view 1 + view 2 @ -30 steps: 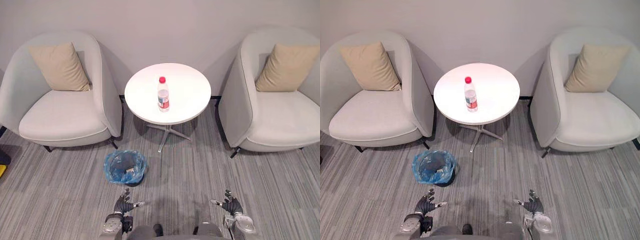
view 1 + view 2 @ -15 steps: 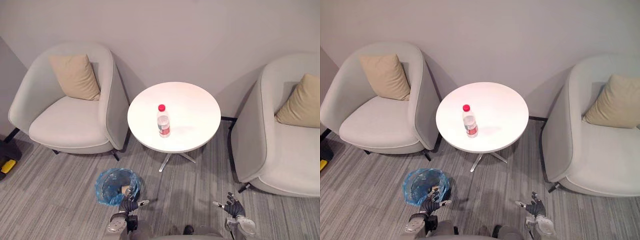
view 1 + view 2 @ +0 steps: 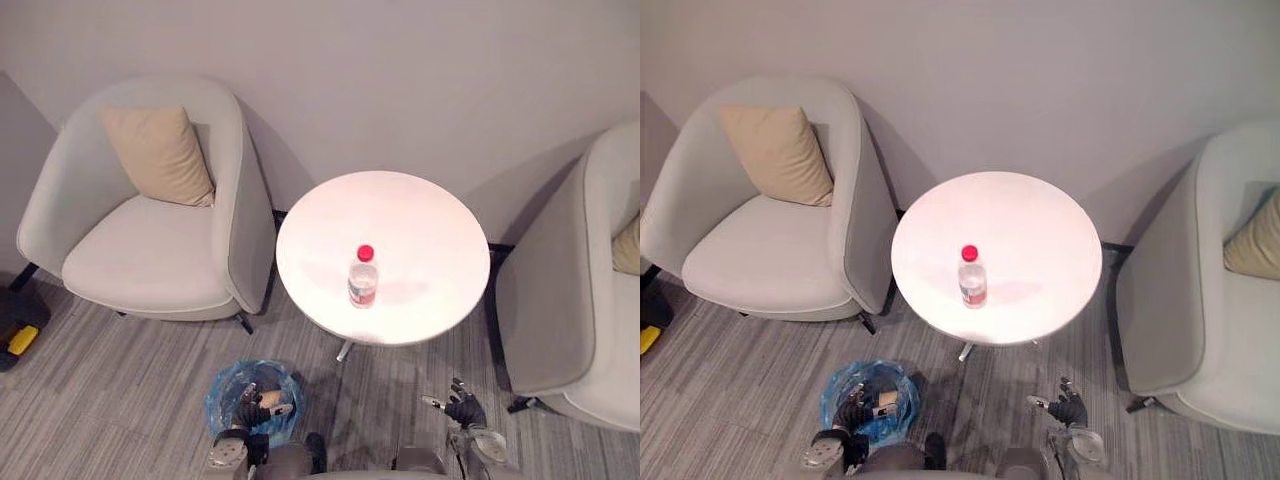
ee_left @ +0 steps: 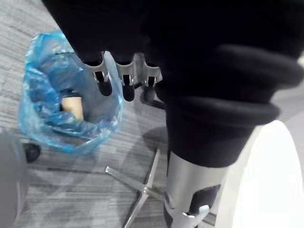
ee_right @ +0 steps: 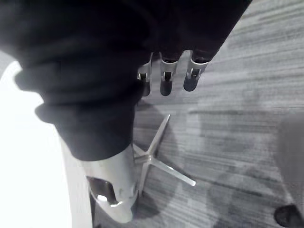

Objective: Gather rubbish on tea table into small bin, then transfer packed bag to large trash can.

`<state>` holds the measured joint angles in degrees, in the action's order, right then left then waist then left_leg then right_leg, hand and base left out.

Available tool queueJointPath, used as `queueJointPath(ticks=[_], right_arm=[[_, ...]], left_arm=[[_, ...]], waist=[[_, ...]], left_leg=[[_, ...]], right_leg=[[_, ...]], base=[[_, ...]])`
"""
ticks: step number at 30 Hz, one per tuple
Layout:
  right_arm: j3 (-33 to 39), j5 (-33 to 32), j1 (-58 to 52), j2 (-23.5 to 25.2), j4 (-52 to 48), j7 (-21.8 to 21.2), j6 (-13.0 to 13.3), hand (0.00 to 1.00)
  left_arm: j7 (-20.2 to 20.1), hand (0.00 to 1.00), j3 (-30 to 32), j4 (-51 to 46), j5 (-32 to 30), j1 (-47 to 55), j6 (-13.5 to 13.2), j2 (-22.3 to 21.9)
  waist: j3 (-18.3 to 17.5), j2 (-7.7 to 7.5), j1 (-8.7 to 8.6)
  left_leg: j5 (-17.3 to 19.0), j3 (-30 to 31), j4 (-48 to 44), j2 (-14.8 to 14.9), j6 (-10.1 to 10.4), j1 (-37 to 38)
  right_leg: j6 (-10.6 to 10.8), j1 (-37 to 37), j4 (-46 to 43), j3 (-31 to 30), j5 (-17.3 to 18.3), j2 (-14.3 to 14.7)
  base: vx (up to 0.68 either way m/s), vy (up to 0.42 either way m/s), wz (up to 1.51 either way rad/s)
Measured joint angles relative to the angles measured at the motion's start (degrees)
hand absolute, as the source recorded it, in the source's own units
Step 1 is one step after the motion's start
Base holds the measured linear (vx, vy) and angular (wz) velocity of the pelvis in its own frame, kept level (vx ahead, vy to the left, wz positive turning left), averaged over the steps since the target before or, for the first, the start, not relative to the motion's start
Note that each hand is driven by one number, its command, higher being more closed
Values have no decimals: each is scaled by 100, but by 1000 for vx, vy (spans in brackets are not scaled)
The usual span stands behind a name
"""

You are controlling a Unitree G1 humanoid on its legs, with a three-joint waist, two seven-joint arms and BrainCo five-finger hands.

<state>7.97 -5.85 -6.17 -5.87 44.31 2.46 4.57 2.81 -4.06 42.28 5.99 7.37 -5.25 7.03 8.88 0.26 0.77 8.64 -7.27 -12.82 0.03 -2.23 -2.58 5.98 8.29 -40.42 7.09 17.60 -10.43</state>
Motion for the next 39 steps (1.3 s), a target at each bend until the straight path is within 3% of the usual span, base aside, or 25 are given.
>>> queueJointPath(ticks=[1, 3, 4, 5, 6, 11, 19, 27, 31, 39], right_arm=[[7, 0, 5, -31, -1, 4, 1, 0], [9, 0, -4, -45, 0, 8, 0, 0], [6, 0, -39, -39, -20, 11, 4, 0], [8, 1, -50, -34, -24, 12, 10, 0], [24, 7, -43, -145, -17, 20, 0, 0], [57, 65, -172, -198, -112, 93, -33, 0], [180, 197, -553, -103, -799, 135, -41, 0], [259, 390, -904, 150, -1831, 105, 106, 0], [264, 563, -1143, 199, -2581, 92, 189, 0], [180, 872, -1290, 165, -3237, -13, 328, 0]], left_arm=[[0, 0, 11, 3, 4, -78, 3, 38], [2, 0, 20, 4, 6, -98, 2, 34], [0, 0, 18, 11, 5, -77, 1, 42], [1, 0, 30, 16, 5, -69, -2, 88], [-7, 0, 25, 86, 4, -49, 0, -64], [-18, 0, 28, 109, 3, 20, -7, -228], [-12, 0, 116, 107, 4, 77, -1, -220], [-6, 0, 201, -12, 6, 240, -1, -180], [-8, 0, 213, -24, 5, 401, 4, -177], [-14, 0, 239, -104, 4, 475, 2, -177]], waist=[[2, 13, -47], [6, 24, -73], [-28, -46, -85], [-48, -135, -82], [-84, 30, -112], [-146, 134, -164], [-163, 122, -147], [-227, 12, -144], [-258, -71, -143], [-277, -98, -152]], left_leg=[[-24, 207, 42, 72, 33, 55], [-33, 329, 65, 147, 51, 100], [-29, 403, 60, 160, 112, 174], [5, 422, 57, 97, 220, 243], [80, 540, 79, 234, 368, 356], [-49, 561, 534, 488, 576, 557], [-93, 567, 656, 456, 541, 643], [-296, 567, 888, 395, 498, 746], [-353, 567, 1027, 396, 577, 737], [-352, 581, 1082, 399, 584, 714]], right_leg=[[-91, 174, 405, -67, 46, 237], [-113, 244, 874, -151, 29, 410], [-215, 208, 1872, -291, -345, 509], [-334, 147, 2222, -296, -1184, 481], [-454, -44, 2292, -196, -1196, 604], [-535, -344, 2795, -59, -1251, 863], [-473, -841, 3735, -28, -1738, 860], [-522, -1098, 4271, -30, -2166, 843], [-475, -1114, 4464, -66, -2283, 852], [-471, -1107, 4566, -101, -2285, 869]], base=[[264, -73, 69], [207, -103, 55], [268, -153, 47], [342, -167, 50], [287, -141, 22], [161, -112, 7], [2, 39, 3], [-121, 2, 1], [-169, -34, -4], [-53, -11, -2]])
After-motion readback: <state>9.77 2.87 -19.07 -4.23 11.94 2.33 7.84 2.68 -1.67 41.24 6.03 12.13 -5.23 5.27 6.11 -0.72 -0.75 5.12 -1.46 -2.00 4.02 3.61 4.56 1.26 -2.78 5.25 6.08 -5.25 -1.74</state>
